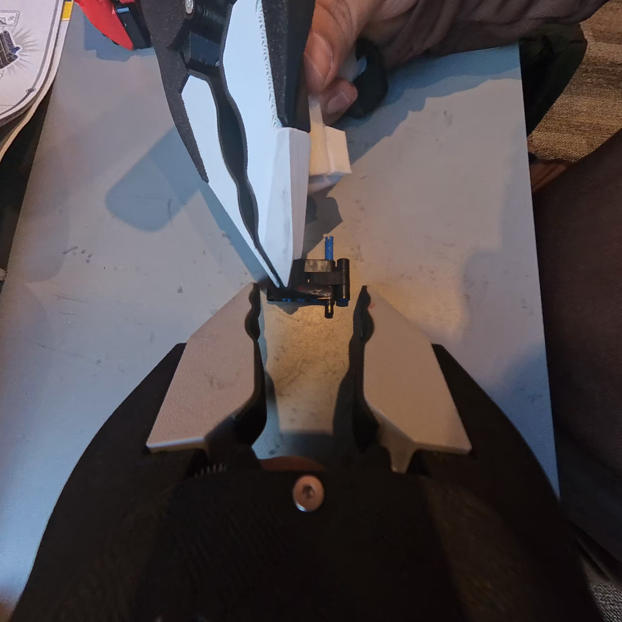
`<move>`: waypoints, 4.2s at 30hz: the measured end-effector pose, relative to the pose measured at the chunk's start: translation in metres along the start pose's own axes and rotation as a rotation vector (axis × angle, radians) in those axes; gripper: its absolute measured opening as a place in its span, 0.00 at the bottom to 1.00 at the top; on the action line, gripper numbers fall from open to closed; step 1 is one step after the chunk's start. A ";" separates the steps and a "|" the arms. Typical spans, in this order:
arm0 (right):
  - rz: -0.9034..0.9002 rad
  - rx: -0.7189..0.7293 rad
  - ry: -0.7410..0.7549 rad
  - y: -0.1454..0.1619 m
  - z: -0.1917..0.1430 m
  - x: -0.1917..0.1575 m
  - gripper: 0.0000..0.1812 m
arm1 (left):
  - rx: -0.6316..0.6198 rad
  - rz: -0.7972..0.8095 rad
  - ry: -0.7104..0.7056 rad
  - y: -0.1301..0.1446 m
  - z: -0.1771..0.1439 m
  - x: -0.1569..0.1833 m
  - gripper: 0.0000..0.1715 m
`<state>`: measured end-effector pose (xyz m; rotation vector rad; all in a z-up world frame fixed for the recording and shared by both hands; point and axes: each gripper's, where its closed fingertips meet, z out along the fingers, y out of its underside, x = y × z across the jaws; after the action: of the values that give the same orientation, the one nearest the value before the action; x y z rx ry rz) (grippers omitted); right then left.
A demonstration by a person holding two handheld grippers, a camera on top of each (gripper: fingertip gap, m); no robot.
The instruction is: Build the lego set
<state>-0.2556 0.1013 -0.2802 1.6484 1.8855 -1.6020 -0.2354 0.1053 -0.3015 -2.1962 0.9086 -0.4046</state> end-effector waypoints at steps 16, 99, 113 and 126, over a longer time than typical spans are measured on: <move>0.002 -0.007 0.009 0.000 0.001 0.002 0.00 | 0.000 -0.001 0.000 0.000 0.000 0.000 0.33; -0.041 -0.040 0.082 0.003 0.006 0.007 0.00 | 0.019 0.110 -0.020 0.001 -0.005 0.036 0.40; -0.045 -0.030 0.086 0.002 0.004 0.007 0.00 | 0.021 0.101 -0.046 0.000 -0.005 0.031 0.37; -0.192 -0.032 0.193 0.002 0.004 0.007 0.03 | 0.025 0.110 -0.048 -0.001 -0.004 0.032 0.33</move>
<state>-0.2590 0.1027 -0.2879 1.7098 2.2133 -1.5174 -0.2146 0.0816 -0.2977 -2.1128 0.9880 -0.3083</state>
